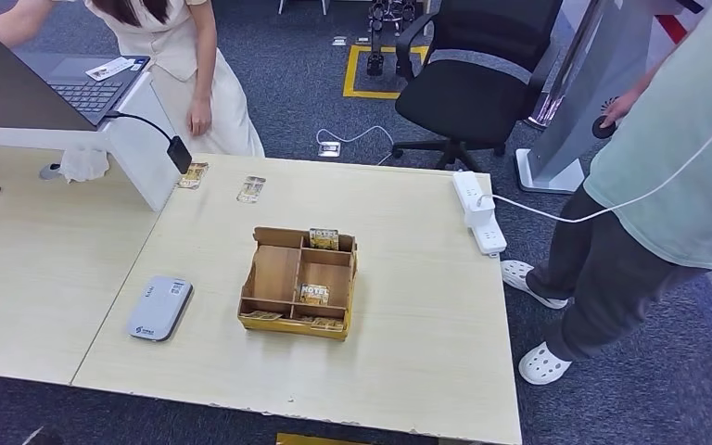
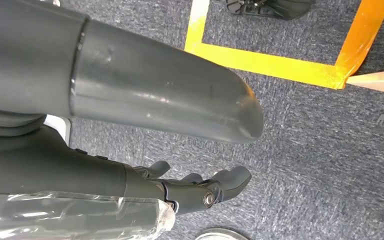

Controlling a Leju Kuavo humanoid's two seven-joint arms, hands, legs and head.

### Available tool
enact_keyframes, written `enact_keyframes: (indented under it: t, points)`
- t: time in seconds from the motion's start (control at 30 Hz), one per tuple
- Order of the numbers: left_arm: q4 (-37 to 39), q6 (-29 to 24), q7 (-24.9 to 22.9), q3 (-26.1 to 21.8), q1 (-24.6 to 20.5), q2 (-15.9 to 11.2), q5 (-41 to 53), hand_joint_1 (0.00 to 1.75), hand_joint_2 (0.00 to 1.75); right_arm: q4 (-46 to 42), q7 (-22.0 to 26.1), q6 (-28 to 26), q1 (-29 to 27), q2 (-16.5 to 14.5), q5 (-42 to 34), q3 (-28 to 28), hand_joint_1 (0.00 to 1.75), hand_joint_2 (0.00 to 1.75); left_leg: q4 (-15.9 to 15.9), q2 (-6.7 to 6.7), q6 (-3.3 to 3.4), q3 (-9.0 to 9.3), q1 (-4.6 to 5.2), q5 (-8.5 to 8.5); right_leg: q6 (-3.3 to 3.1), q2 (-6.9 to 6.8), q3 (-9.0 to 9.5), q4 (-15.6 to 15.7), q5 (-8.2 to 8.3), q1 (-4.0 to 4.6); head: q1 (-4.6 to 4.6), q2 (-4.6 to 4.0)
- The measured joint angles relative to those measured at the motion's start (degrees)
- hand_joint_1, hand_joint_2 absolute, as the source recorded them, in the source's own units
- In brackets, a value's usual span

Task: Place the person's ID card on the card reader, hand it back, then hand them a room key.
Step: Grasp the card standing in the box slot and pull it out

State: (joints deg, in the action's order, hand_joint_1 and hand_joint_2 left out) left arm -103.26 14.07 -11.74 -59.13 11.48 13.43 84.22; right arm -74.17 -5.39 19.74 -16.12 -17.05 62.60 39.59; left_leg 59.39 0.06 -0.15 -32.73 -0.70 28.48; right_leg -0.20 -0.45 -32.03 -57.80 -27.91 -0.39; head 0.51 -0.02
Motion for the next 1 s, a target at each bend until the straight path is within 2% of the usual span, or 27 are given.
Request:
enact_keyframes:
  t: [0.1, 0.2, 0.33, 0.43, 0.63, 0.77, 0.9, 0.97, 1.0]
  points:
    - [1.7, 3.7, -4.9, 0.2, 0.2, 3.1, -7.9, 0.0, 1.75, -0.7, -1.3, 0.2, -0.3, 0.0, -1.0, -0.8, 0.0, 0.0, 0.0, 0.13, 0.03, 0.07, 0.05, 0.04, 0.01, 0.13, 0.06, 0.0, 0.03, -0.05, -0.01, 0.0]
    - [6.7, 5.6, -4.3, 1.7, 1.3, 4.8, -15.1, 0.0, 1.75, -0.8, -1.8, 0.6, -0.6, 0.0, -1.8, -1.1, 0.0, 0.0, 0.0, 0.15, 0.03, 0.1, 0.05, 0.05, 0.03, 0.16, 0.01, 0.0, 0.04, -0.08, 0.0, 0.0]
    - [12.4, 5.5, -7.9, 7.6, 4.1, 5.9, -25.4, 0.0, 1.75, -0.9, -1.9, 1.3, -0.5, 0.0, -1.6, -1.2, 0.0, 1.75, 0.0, 0.15, 0.03, 0.07, 0.05, 0.05, 0.03, 0.17, 0.0, 0.0, 0.03, -0.07, -0.01, 0.0]
    - [16.3, 5.8, -9.7, 13.2, 5.5, 6.1, -30.1, 0.0, 1.75, -0.1, -1.2, 1.7, -0.3, 0.0, -2.0, -1.8, 0.0, 1.75, 0.0, 0.14, 0.04, 0.04, 0.04, 0.05, 0.03, 0.15, 0.02, 0.0, 0.02, -0.07, -0.02, 0.0]
    - [23.2, 4.2, -8.4, 20.7, 6.1, 5.6, -35.7, 0.0, 1.75, 3.2, -0.4, 0.1, 0.2, 0.2, -7.4, -4.3, 0.0, 1.75, 0.0, 0.13, 0.04, 0.06, 0.04, 0.05, 0.03, 0.15, 0.07, 0.0, 0.03, -0.07, -0.02, 0.0]
    - [26.7, 3.1, -7.1, 23.6, 6.1, 4.9, -38.7, 0.0, 0.0, 5.6, -0.1, -1.2, 0.6, 0.5, -10.9, -6.1, 0.0, 1.75, 0.0, 0.13, 0.03, 0.07, 0.04, 0.05, 0.03, 0.15, 0.07, 0.0, 0.03, -0.06, -0.01, 0.0]
    - [30.5, 1.7, -5.7, 26.4, 5.9, 3.9, -42.2, 0.0, 0.0, 8.5, 0.4, -2.6, 1.1, 0.9, -14.8, -8.2, 0.0, 0.0, 0.0, 0.13, 0.03, 0.07, 0.03, 0.05, 0.03, 0.15, 0.06, 0.0, 0.03, -0.04, -0.01, 0.0]
    - [32.5, 1.0, -5.0, 27.8, 5.7, 3.3, -44.0, 0.0, 0.0, 10.1, 0.6, -3.4, 1.4, 1.2, -16.8, -9.4, 0.0, 0.0, 0.0, 0.13, 0.03, 0.07, 0.03, 0.05, 0.03, 0.15, 0.06, 0.0, 0.03, -0.03, -0.01, 0.0]
    - [33.5, 0.7, -4.6, 28.5, 5.5, 3.0, -44.9, 0.0, 0.44, 11.0, 0.7, -3.8, 1.6, 1.4, -17.9, -10.0, 0.0, 0.0, 0.0, 0.13, 0.03, 0.06, 0.03, 0.05, 0.03, 0.15, 0.06, 0.0, 0.03, -0.03, -0.01, 0.0]
